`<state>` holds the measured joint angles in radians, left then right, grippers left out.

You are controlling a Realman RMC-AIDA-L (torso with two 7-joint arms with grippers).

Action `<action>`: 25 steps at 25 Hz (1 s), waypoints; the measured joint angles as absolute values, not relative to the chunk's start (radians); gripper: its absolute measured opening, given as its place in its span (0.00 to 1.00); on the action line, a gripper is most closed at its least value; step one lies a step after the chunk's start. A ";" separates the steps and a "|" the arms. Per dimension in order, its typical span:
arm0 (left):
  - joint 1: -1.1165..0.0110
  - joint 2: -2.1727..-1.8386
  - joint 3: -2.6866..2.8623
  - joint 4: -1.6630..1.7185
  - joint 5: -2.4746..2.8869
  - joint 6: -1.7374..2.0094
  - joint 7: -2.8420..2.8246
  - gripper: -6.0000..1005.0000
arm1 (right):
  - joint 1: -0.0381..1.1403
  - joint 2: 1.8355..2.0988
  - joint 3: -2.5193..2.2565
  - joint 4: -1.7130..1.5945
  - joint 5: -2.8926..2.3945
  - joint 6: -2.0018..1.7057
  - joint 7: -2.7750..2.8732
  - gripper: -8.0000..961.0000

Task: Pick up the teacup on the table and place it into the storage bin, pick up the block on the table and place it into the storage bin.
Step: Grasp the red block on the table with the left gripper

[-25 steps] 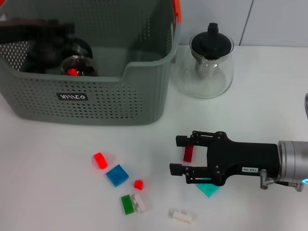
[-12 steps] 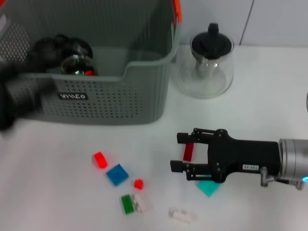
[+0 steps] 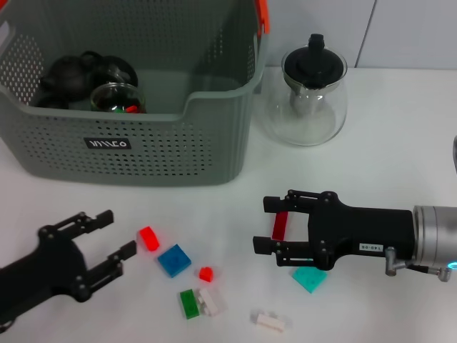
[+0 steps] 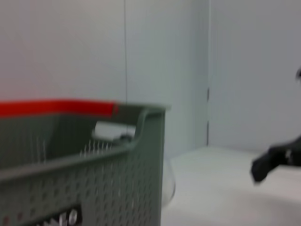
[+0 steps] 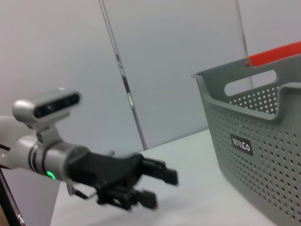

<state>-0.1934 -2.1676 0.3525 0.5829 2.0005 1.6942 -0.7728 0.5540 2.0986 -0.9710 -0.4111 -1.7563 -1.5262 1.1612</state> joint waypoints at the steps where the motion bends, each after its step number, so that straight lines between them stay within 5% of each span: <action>1: -0.200 -2.168 0.357 0.559 2.004 1.658 -0.754 0.59 | 0.553 2.098 -0.971 -0.411 -1.756 -1.526 1.161 0.82; 25: -0.290 -2.174 0.344 0.345 2.006 1.338 -0.603 0.50 | 0.553 2.098 -0.971 -0.400 -1.755 -1.526 1.163 0.82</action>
<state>-0.2902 -2.1738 0.3437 0.3454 2.0064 1.3377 -0.6027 0.5535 2.0985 -0.9710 -0.3995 -1.7552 -1.5263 1.1628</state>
